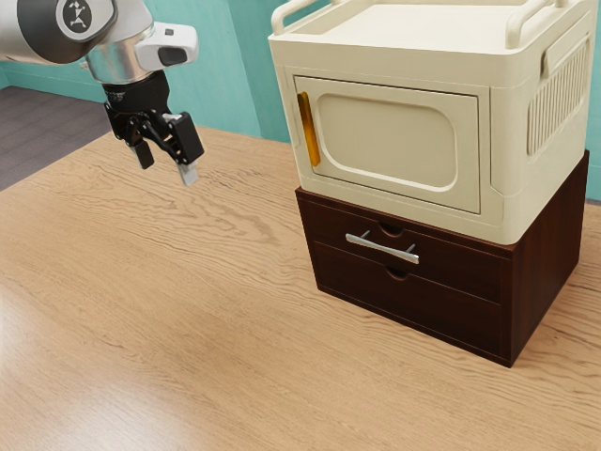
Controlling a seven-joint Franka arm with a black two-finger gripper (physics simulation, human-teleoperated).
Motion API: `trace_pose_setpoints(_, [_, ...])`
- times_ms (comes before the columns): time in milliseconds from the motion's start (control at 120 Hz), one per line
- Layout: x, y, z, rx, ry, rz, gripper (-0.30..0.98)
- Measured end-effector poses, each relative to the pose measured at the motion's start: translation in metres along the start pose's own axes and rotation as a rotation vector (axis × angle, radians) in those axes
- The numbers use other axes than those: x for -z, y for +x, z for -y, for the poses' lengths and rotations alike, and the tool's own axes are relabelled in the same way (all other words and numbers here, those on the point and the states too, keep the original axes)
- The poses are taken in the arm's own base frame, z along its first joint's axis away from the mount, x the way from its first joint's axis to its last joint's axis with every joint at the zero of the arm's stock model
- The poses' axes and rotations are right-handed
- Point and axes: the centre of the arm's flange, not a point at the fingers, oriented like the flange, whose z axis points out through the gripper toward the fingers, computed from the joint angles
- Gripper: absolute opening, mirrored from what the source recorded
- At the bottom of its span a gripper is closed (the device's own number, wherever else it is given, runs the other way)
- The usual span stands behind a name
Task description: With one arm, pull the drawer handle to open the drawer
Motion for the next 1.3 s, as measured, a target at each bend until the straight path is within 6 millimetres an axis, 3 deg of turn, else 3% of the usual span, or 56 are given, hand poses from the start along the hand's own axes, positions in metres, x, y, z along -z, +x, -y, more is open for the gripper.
trace_pose_setpoints(58, [-0.001,-0.001,0.004,0.005,-0.017,-0.001,0.69])
trace_pose_setpoints(167, [-0.002,-0.008,0.034,0.053,-0.07,-0.012,0.69])
trace_pose_setpoints(200, [0.023,-0.018,0.038,0.062,-0.074,-0.061,0.69])
trace_pose_setpoints(258, [0.091,-0.048,0.038,0.063,-0.053,-0.196,0.69])
trace_pose_setpoints(292, [0.116,-0.063,0.034,0.058,-0.047,-0.243,0.69])
trace_pose_setpoints(350, [0.136,-0.076,0.029,0.047,-0.044,-0.281,0.69])
trace_pose_setpoints(467, [0.151,-0.082,0.02,0.026,-0.043,-0.323,0.69])
trace_pose_setpoints(717, [0.138,-0.054,0.006,-0.011,-0.039,-0.348,0.69])
trace_pose_setpoints(883, [0.085,-0.021,-0.004,-0.033,-0.06,-0.247,0.69])
trace_pose_setpoints(1017, [0.077,-0.065,-0.017,-0.062,-0.103,-0.213,0.69])
trace_pose_setpoints(1117, [0.06,-0.119,-0.038,-0.097,-0.132,-0.197,0.69])
trace_pose_setpoints(1233, [0.011,-0.175,-0.058,-0.125,-0.161,-0.117,0.69])
trace_pose_setpoints(1300, [0.017,-0.193,-0.09,-0.177,-0.149,-0.102,0.69])
